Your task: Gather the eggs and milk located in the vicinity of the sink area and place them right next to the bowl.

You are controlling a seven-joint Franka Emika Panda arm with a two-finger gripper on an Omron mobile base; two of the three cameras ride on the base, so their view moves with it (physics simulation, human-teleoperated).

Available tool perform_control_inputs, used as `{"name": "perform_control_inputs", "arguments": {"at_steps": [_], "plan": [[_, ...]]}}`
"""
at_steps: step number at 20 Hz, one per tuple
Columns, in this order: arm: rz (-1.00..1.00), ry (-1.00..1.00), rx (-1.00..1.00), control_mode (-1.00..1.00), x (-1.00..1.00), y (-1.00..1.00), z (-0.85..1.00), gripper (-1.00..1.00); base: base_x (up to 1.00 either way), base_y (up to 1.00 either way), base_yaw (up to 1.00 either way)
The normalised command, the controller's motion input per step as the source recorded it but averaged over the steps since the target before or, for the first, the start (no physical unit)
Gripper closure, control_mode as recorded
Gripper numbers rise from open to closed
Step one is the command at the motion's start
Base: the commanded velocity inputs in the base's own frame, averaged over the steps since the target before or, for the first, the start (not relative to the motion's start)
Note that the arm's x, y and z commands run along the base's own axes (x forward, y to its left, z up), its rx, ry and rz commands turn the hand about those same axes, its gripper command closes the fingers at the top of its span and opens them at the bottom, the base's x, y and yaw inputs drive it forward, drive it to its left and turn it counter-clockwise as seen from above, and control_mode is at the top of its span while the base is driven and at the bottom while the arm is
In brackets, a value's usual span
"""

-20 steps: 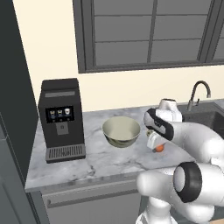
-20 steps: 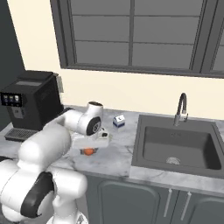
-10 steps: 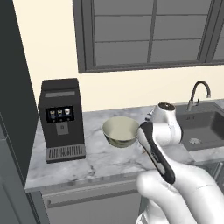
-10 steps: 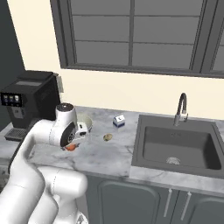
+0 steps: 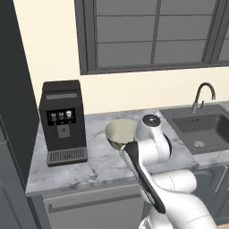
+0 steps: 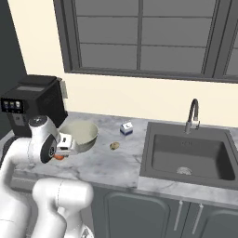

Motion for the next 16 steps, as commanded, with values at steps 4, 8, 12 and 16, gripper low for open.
{"name": "perform_control_inputs", "arguments": {"at_steps": [4,8,12,16], "plan": [[-0.4,0.0,0.0,-1.0,0.0,0.66,0.0,1.0,0.0,0.0,0.0],[-0.4,0.0,0.0,-1.0,0.06,0.6,0.0,1.0,0.0,0.0,0.0],[-0.33,0.0,-0.02,-1.0,0.32,0.4,0.0,1.0,0.0,0.0,0.0],[-0.24,0.0,-0.03,-1.0,0.44,0.26,0.0,1.0,0.0,0.0,0.0]]}}
